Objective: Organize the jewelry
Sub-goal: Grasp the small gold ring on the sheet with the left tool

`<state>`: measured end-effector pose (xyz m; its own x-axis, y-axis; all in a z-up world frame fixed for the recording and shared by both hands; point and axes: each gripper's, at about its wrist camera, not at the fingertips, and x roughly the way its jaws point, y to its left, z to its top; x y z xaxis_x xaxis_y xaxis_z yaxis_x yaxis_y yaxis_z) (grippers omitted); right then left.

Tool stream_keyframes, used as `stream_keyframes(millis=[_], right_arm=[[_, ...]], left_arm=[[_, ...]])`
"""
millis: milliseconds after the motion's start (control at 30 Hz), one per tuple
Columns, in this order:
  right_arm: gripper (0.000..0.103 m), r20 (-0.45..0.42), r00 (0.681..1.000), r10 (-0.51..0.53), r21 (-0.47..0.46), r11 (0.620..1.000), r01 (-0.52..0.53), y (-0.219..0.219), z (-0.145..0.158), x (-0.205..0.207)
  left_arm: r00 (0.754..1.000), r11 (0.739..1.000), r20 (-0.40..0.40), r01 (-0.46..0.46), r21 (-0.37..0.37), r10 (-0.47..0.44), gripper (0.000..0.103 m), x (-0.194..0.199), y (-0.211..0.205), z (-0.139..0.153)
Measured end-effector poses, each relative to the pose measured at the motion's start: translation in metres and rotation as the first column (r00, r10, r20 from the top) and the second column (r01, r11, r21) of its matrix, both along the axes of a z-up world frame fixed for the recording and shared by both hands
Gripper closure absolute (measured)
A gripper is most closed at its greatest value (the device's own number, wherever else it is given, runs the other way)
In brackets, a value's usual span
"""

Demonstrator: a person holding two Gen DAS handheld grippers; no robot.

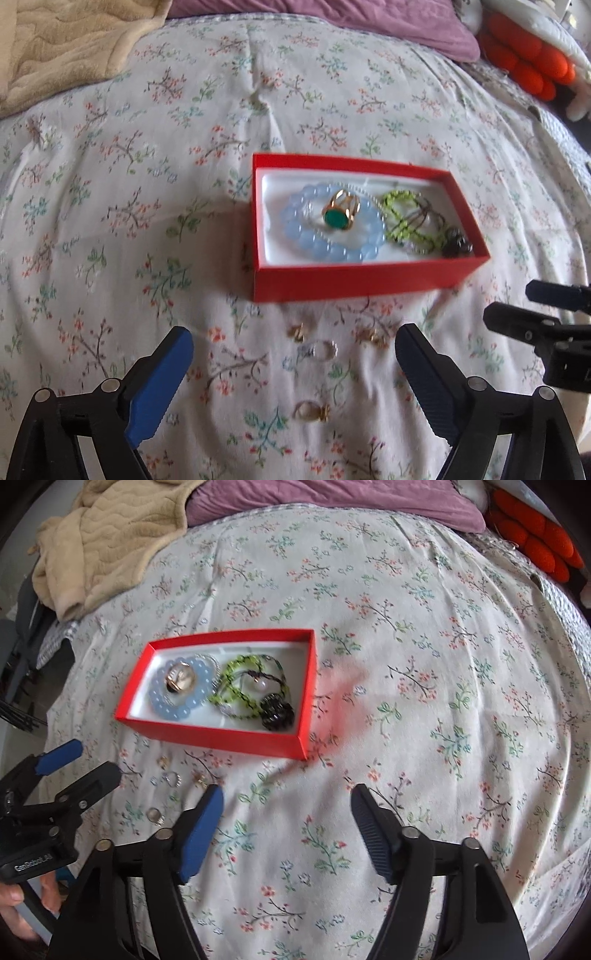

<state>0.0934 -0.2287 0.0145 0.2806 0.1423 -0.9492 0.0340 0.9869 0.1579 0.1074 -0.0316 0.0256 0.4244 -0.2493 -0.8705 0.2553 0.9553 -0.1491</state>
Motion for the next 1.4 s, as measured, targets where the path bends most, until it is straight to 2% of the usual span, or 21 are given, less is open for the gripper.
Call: stream_keyframes(millis=[200,567,700,867,933,1033,1100,1233,1400], right_arm=[[0.021,-0.022,1.000,-0.003,-0.016,1.000,0.002,-0.002,-0.006,-0.006],[0.014,-0.045,0.999,0.021,-0.064,0.998,-0.024,0.003,-0.014,-0.019],[0.014,-0.063,0.998,0.011,-0.074,0.997,-0.016,0.001,-0.019,-0.021],[0.014,-0.072,0.997,-0.005,-0.072,0.997,-0.001,-0.004,-0.022,-0.023],[0.014,-0.074,0.997,-0.012,-0.069,0.998,0.007,-0.006,-0.022,-0.023],[0.014,-0.081,0.997,-0.019,-0.063,0.998,0.014,-0.007,-0.023,-0.023],[0.014,-0.085,0.996,-0.018,-0.057,0.998,0.013,-0.007,-0.024,-0.023],[0.014,-0.091,0.996,-0.008,-0.058,0.998,0.003,-0.005,-0.026,-0.023],[0.014,-0.095,0.995,-0.006,-0.056,0.998,0.000,-0.002,-0.027,-0.021]], left_arm=[[1.000,1.000,-0.017,0.014,0.018,-0.014,0.007,-0.010,0.004,-0.006],[0.997,0.997,-0.072,0.036,0.075,-0.031,0.007,-0.021,0.019,-0.024],[0.994,0.998,-0.103,0.025,0.057,-0.019,0.007,-0.021,0.027,-0.028],[0.992,1.000,-0.126,0.014,-0.002,-0.015,0.007,-0.022,0.030,-0.029],[0.991,0.999,-0.129,0.021,-0.030,-0.024,0.013,-0.022,0.027,-0.029],[0.985,0.995,-0.160,0.051,-0.084,-0.064,0.033,-0.021,0.019,-0.034],[0.977,0.992,-0.193,0.067,-0.103,-0.086,0.051,-0.020,0.012,-0.041],[0.966,0.992,-0.235,0.094,-0.079,-0.110,0.057,-0.020,-0.002,-0.056],[0.969,0.995,-0.223,0.102,-0.013,-0.102,0.057,-0.019,-0.016,-0.063]])
